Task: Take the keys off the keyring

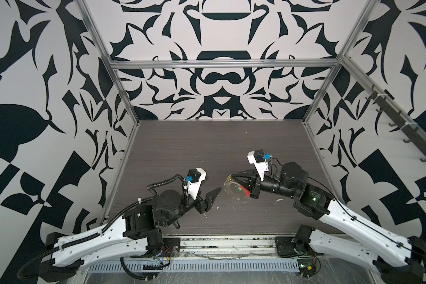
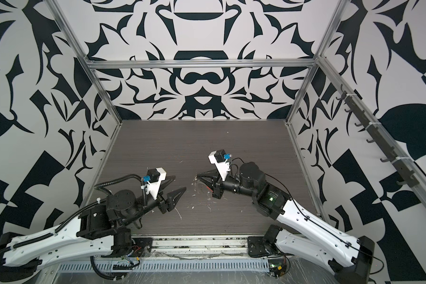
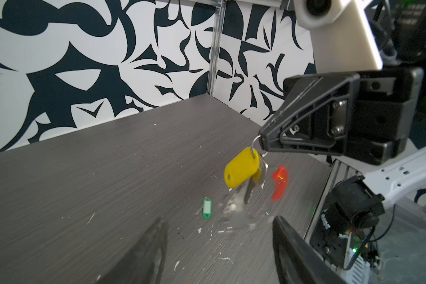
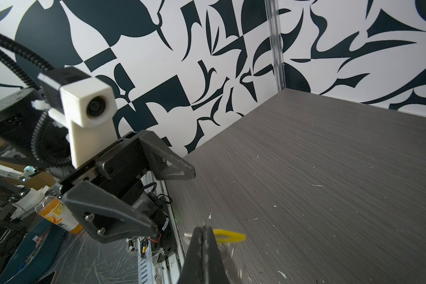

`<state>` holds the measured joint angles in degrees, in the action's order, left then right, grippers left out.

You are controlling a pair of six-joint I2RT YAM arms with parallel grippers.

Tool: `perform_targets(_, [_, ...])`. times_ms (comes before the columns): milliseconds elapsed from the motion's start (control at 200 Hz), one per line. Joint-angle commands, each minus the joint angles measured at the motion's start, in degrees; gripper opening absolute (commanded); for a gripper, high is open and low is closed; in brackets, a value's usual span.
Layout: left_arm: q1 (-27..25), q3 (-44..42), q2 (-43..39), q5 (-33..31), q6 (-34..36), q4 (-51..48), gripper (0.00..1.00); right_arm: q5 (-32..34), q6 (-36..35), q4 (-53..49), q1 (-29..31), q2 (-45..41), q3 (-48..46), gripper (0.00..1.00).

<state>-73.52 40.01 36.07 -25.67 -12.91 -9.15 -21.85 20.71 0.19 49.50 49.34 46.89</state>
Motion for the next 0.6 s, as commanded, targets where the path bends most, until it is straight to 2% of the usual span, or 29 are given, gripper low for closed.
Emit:
perform_targets(0, [0.0, 2.3, 0.9, 1.2, 1.5, 1.7, 0.63, 2.5, 1.9, 2.9, -0.2, -1.6, 2.2, 0.00])
perform_targets(160, [-0.1, 4.9, 4.9, 0.7, 2.6, 1.7, 0.53, 5.8, 4.9, 3.0, -0.2, -1.9, 1.6, 0.00])
perform_targets(345, [-0.1, 7.3, 9.5, 0.5, 4.6, 2.8, 0.52, 11.3, 8.7, 2.0, 0.3, -2.0, 1.0, 0.00])
perform_targets(470, [0.0, 7.2, 10.8, -0.8, 6.2, 4.7, 0.32, 15.2, 10.7, 1.9, 1.2, -2.1, 0.2, 0.00])
perform_targets(595, [-0.1, 6.5, 11.7, 1.5, 7.6, 7.6, 0.32, 17.5, 11.7, 2.3, 2.5, -2.1, -0.2, 0.00])
